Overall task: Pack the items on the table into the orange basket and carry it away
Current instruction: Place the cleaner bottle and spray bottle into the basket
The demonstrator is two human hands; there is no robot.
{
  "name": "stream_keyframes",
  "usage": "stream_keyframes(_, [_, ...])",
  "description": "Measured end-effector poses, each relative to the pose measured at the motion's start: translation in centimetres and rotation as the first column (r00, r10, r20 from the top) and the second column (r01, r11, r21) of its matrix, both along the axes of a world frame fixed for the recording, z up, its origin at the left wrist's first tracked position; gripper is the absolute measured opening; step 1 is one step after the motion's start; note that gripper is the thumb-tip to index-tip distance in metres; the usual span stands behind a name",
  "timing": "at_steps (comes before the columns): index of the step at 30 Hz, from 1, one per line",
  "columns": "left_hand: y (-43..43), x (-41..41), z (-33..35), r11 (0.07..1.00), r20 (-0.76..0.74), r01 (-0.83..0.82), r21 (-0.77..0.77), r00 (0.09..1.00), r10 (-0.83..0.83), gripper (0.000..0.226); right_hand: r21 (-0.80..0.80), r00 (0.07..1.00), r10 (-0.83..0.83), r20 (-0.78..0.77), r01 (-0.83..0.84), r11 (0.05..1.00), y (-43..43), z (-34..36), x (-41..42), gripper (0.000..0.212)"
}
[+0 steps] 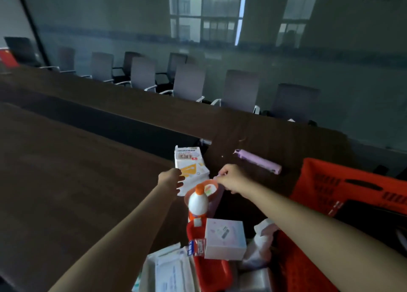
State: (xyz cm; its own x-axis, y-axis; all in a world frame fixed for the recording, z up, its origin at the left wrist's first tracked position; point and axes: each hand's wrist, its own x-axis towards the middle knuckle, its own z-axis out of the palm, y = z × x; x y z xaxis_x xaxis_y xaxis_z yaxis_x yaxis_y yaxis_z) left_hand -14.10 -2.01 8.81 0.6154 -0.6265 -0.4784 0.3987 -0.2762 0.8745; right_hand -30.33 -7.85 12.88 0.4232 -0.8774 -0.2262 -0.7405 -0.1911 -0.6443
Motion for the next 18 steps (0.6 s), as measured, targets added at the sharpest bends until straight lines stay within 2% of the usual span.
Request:
stream_keyframes(2, [1.1, 0.7, -2.5, 0.999, -0.035, -0.012, 0.029, 0.999, 0.013, 0.015, -0.05, 0.988, 0.041, -0.149, -0.049, 0.998, 1.1, -1.8, 2.4, 0.039])
stream_keyframes(4, [1.7, 0.6, -4.1, 0.997, -0.048, 0.023, 0.077, 0.999, -0.019, 0.018, -0.084, 0.974, 0.037, -0.223, -0.057, 0.995, 1.7, -3.1, 3.8, 0.045])
stream_keyframes(9, [2.3, 0.7, -7.0, 0.988, -0.1, 0.086, 0.13, 0.992, -0.073, 0.019, -0.138, 0.956, 0.029, -0.293, -0.072, 0.988, 1.9, -4.9, 5.8, 0.043])
stream_keyframes(12, [2.5, 0.7, -7.4, 0.987, -0.102, 0.103, 0.124, 0.991, -0.091, 0.017, -0.142, 0.961, 0.059, -0.269, -0.101, 0.985, 1.1, -5.6, 6.1, 0.031])
stream_keyframes(18, [3.8, 1.4, -8.4, 0.977, -0.1, 0.114, 0.179, 0.99, -0.098, 0.013, -0.155, 0.954, 0.09, -0.284, -0.139, 0.978, 1.1, -6.6, 5.8, 0.03])
